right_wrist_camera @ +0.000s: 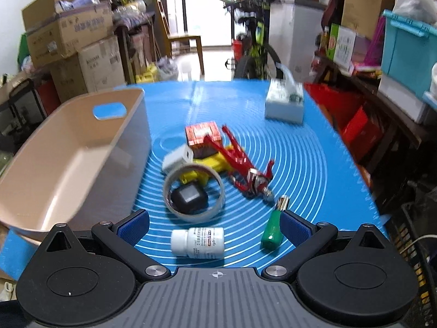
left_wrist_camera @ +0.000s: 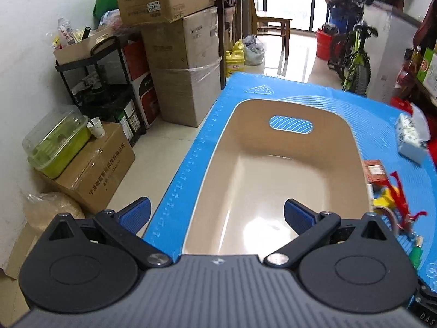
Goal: Organize rigid objects
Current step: 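Move the right tool to the white pill bottle while the left tool grips the basket rim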
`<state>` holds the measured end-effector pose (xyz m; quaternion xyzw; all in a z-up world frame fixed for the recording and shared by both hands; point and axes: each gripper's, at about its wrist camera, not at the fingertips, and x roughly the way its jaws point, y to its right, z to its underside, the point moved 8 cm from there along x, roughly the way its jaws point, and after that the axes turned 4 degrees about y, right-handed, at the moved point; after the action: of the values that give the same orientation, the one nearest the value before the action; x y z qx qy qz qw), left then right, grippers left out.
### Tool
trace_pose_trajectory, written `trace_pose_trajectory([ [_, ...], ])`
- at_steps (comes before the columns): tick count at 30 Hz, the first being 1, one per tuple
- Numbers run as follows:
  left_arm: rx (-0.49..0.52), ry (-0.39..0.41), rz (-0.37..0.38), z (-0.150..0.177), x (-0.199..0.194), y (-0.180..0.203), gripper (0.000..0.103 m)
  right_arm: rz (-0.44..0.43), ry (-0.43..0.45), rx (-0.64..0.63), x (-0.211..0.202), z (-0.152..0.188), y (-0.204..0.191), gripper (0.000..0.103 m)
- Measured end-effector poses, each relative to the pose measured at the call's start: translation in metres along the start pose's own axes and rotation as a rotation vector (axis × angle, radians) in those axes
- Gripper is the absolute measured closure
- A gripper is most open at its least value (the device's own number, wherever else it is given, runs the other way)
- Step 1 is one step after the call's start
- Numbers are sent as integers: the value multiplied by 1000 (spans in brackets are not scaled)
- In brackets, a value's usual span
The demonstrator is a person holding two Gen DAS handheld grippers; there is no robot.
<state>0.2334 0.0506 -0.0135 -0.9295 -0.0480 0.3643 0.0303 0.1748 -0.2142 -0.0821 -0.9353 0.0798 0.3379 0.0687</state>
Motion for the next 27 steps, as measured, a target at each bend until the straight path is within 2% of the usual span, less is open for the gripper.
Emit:
trace_pose_trajectory([
  [3, 6, -48, -28, -2, 22, -3, 4, -9, -55, 20, 23, 7, 2, 2],
  [5, -11, -96, -13, 3, 36, -5, 17, -12, -88, 25, 37, 13, 2, 2],
  [9, -46, -145, 12, 14, 52, -13, 23, -12, -130, 10, 57, 19, -3, 2],
  [10, -49, -163, 15, 15, 56, -13, 28, -12, -133, 8, 60, 19, -3, 2],
  [16, 9, -261, 10, 35, 77, -20, 47, -6, -168, 15, 76, 25, -9, 3],
  [18, 7, -277, 11, 37, 81, -22, 53, -4, -175, 10, 80, 25, -12, 3],
  [22, 14, -320, 15, 46, 87, -25, 78, 8, -195, -16, 87, 30, -18, 6],
  [24, 11, -326, 24, 48, 88, -25, 83, 11, -202, -22, 89, 32, -19, 9],
  [25, 4, -328, 43, 46, 88, -24, 89, 13, -207, -22, 89, 33, -19, 10],
  [27, 4, -326, 45, 45, 87, -24, 89, 15, -218, -16, 90, 35, -19, 12],
])
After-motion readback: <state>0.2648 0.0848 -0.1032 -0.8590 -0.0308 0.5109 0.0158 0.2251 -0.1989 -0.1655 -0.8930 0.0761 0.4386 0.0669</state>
